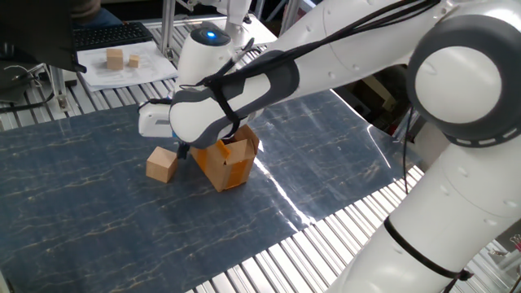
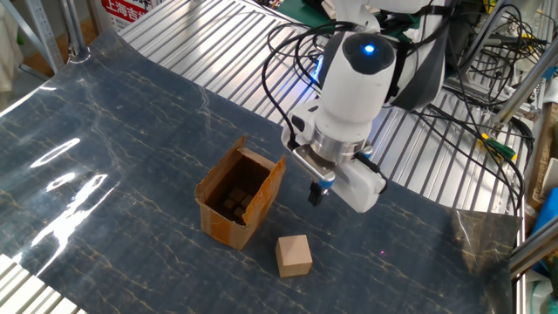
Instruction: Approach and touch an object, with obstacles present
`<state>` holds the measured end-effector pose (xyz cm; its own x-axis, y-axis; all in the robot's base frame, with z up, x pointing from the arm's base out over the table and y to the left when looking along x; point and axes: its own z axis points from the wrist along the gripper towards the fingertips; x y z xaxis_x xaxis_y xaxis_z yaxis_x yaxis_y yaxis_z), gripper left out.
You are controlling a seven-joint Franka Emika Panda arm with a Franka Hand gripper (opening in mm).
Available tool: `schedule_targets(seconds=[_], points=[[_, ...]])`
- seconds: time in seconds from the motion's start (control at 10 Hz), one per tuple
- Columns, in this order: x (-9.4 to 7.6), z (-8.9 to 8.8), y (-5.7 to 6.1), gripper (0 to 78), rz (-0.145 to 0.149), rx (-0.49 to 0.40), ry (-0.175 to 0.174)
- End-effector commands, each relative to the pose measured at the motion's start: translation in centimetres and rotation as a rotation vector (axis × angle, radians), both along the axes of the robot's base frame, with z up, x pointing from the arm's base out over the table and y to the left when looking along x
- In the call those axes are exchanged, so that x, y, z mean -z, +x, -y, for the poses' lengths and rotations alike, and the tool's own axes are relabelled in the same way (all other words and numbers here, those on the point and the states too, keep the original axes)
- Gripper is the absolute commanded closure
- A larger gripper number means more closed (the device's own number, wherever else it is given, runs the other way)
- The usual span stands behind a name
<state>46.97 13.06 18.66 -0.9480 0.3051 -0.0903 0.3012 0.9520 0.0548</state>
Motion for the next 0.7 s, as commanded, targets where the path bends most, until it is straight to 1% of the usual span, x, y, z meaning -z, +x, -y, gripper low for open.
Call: schedule_targets(seconds=[0.1, 0.3, 0.4, 0.5, 0.6, 0.7], points=[[-3.8, 1.4, -0.1, 77.6, -0.048, -0.038, -0.026], [-5.9, 2.7, -0.3, 77.6, -0.057, -0.047, -0.026], [-7.0, 3.7, -0.4, 77.6, -0.065, -0.06, -0.028], [-7.7, 4.5, -0.4, 77.6, -0.07, -0.07, -0.027], [-8.9, 6.3, -0.5, 77.6, -0.076, -0.098, -0.029], [-9.6, 7.2, -0.6, 77.6, -0.079, -0.111, -0.031]])
